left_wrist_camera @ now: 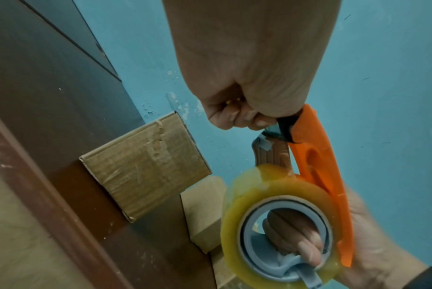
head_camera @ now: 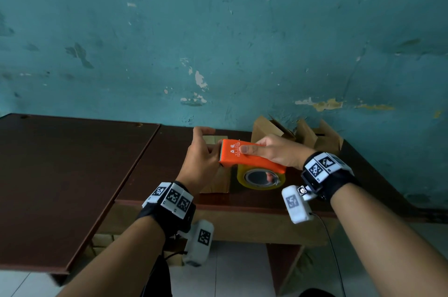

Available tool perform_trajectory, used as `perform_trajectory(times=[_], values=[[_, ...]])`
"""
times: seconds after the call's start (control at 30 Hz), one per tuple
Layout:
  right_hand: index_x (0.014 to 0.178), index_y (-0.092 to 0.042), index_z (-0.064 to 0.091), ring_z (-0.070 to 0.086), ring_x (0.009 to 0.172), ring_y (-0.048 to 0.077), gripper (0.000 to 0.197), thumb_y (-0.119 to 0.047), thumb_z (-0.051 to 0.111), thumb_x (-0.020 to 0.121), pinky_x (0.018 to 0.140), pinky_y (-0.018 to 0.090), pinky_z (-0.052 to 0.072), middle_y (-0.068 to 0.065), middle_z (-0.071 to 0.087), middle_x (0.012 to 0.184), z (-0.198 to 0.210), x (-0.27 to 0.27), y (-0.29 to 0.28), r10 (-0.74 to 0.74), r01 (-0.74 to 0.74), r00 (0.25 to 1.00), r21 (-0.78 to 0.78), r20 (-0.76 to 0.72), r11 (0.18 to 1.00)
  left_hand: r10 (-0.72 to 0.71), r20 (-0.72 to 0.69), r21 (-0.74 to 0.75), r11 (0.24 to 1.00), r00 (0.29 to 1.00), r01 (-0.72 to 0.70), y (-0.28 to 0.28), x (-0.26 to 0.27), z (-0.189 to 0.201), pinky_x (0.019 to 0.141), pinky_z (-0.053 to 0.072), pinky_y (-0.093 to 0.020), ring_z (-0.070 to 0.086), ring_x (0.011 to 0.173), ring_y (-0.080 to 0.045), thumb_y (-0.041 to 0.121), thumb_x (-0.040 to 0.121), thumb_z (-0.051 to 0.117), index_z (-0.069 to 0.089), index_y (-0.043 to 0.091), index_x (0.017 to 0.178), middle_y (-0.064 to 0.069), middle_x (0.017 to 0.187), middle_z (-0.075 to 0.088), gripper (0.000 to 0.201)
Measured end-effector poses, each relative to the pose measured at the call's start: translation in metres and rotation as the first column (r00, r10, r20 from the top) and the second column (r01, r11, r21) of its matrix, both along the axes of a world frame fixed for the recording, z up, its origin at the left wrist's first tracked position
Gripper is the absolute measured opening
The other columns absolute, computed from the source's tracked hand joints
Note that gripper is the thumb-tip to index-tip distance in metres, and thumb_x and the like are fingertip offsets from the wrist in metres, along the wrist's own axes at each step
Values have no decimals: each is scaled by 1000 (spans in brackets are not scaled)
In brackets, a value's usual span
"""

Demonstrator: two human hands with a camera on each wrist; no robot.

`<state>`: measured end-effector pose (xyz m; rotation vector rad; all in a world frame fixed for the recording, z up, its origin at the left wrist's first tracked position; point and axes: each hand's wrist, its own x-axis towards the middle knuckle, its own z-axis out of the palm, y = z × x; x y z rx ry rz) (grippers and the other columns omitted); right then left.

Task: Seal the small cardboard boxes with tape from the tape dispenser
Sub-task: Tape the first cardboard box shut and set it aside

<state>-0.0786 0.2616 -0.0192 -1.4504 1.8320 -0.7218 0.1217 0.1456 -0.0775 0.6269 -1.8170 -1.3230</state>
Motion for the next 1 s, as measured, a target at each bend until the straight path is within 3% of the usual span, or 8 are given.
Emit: perform_trajectory(times=[0.1, 0.2, 0.23, 0.33, 0.43, 0.67, 0.87, 1.0], values=[[116, 10, 67, 74, 71, 36, 127, -98, 73, 50, 63, 34, 62, 31, 76, 98, 4, -1, -6, 5, -4, 1000, 31, -18, 1000, 9, 0, 4, 1000, 1000, -9, -3, 0, 0, 50, 49, -25, 72, 62, -15, 16, 102, 65, 42, 21, 125, -13, 81, 74, 33], [114, 9, 68, 74, 90, 52, 124, -98, 72, 51, 85, 51, 62, 31, 76, 99, 5, -2, -12, 0, 2, 999, 41, -52, 999, 17, -6, 11, 1000, 1000, -17, -6, 0, -1, 52, 55, -32, 75, 65, -18, 17, 103, 64, 42, 23, 122, -13, 82, 75, 30], [114, 9, 68, 74, 91, 53, 123, -98, 72, 53, 84, 51, 62, 31, 76, 98, 6, -2, -14, -1, 4, 998, 46, -62, 999, 20, -7, 10, 1000, 1000, -20, -8, 0, -2, 53, 57, -36, 75, 66, -19, 18, 103, 64, 42, 23, 121, -13, 82, 75, 29], [108, 7, 70, 75, 84, 48, 104, -88, 70, 66, 74, 43, 63, 25, 78, 92, 8, -3, -17, -5, 9, 997, 55, -78, 998, 60, 5, -33, 998, 998, -59, -14, 0, -6, 45, 46, -26, 64, 53, -9, 24, 104, 63, 42, 21, 122, -8, 73, 72, 28], [104, 3, 71, 74, 69, 35, 82, -75, 69, 78, 57, 29, 60, 21, 80, 88, 10, -4, -20, -3, 8, 997, 71, -78, 997, 97, -2, -42, 994, 995, -97, -22, 1, -13, 47, 43, -31, 56, 52, -16, 28, 103, 63, 43, 23, 118, -10, 65, 67, 25], [105, 2, 70, 73, 60, 25, 75, -69, 69, 82, 52, 26, 58, 20, 80, 87, 9, -13, -28, -12, 20, 996, 88, -88, 996, 127, 0, -73, 989, 992, -127, -35, 6, -19, 48, 41, -30, 48, 54, -16, 26, 103, 63, 44, 22, 116, -2, 60, 56, 23], [101, -2, 72, 76, 79, 43, 85, -83, 69, 75, 75, 43, 62, 19, 80, 90, 1, -27, -29, -10, 21, 994, 101, -104, 995, 173, 43, -91, 982, 984, -168, -43, 15, -23, 47, 45, -21, 55, 52, -6, 29, 103, 64, 44, 20, 118, -5, 71, 66, 26], [104, -1, 72, 76, 85, 46, 94, -88, 70, 68, 76, 40, 62, 18, 80, 92, -3, -33, -29, -15, 25, 996, 120, -85, 993, 186, 61, -83, 980, 981, -181, -49, 18, -29, 50, 47, -27, 59, 56, -11, 31, 102, 65, 44, 22, 116, -12, 80, 71, 27]])
